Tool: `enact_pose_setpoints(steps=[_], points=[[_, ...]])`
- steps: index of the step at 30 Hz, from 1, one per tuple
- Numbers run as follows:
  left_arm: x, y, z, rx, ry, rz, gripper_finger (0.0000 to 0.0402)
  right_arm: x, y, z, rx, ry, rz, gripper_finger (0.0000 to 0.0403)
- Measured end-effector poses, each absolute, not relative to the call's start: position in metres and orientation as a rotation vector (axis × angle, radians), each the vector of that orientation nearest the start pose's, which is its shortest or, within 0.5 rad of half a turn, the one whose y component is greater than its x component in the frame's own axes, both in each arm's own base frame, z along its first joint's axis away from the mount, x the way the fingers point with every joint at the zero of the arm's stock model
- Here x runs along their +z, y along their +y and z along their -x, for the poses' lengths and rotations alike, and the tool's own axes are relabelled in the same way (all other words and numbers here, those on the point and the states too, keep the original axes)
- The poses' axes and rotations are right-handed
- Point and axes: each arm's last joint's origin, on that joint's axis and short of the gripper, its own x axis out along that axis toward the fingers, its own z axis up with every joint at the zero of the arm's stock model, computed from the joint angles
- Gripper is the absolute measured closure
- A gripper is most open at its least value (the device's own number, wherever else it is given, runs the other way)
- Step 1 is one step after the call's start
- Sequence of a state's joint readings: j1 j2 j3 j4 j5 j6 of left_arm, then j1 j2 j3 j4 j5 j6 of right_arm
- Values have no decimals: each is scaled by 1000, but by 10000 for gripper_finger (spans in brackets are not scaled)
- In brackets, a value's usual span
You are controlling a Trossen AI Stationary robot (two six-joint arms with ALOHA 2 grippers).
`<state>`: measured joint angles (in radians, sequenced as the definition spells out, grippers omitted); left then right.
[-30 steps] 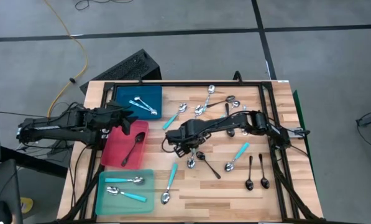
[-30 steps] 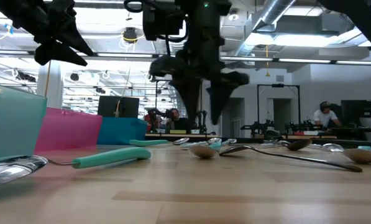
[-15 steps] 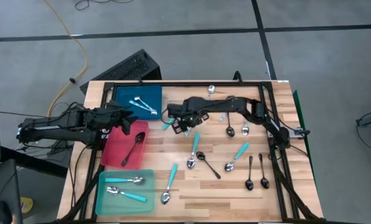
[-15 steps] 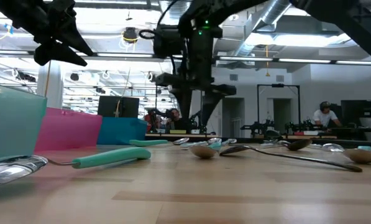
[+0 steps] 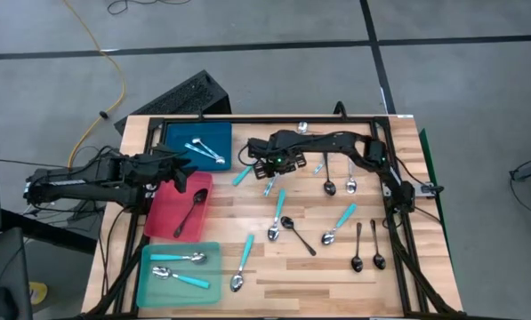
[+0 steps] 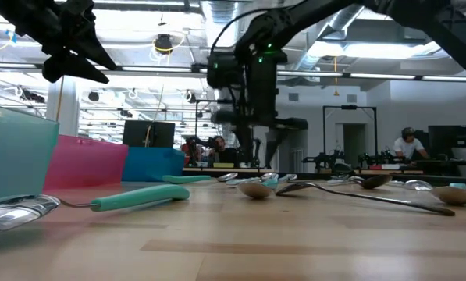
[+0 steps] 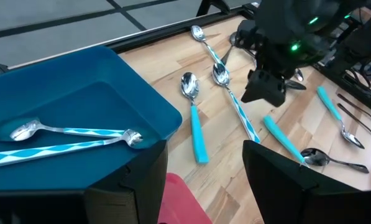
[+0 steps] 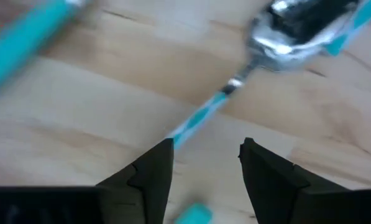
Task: Sort silverware by color (type)
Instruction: Put the blue patterned spoon into the blue bin
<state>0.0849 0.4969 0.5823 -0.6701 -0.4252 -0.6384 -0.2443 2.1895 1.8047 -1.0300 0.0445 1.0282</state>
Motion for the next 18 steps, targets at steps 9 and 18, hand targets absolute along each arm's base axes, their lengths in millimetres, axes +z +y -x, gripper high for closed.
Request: enact_pose_setpoints(steps=[9,18], points=[[258,21,-104,657,401,519,207,184,-115,-408,-1052,987,-1107,197],[258,21,-104,673,401,512,207,184,-107,-410,-1026,948,-1129,196]])
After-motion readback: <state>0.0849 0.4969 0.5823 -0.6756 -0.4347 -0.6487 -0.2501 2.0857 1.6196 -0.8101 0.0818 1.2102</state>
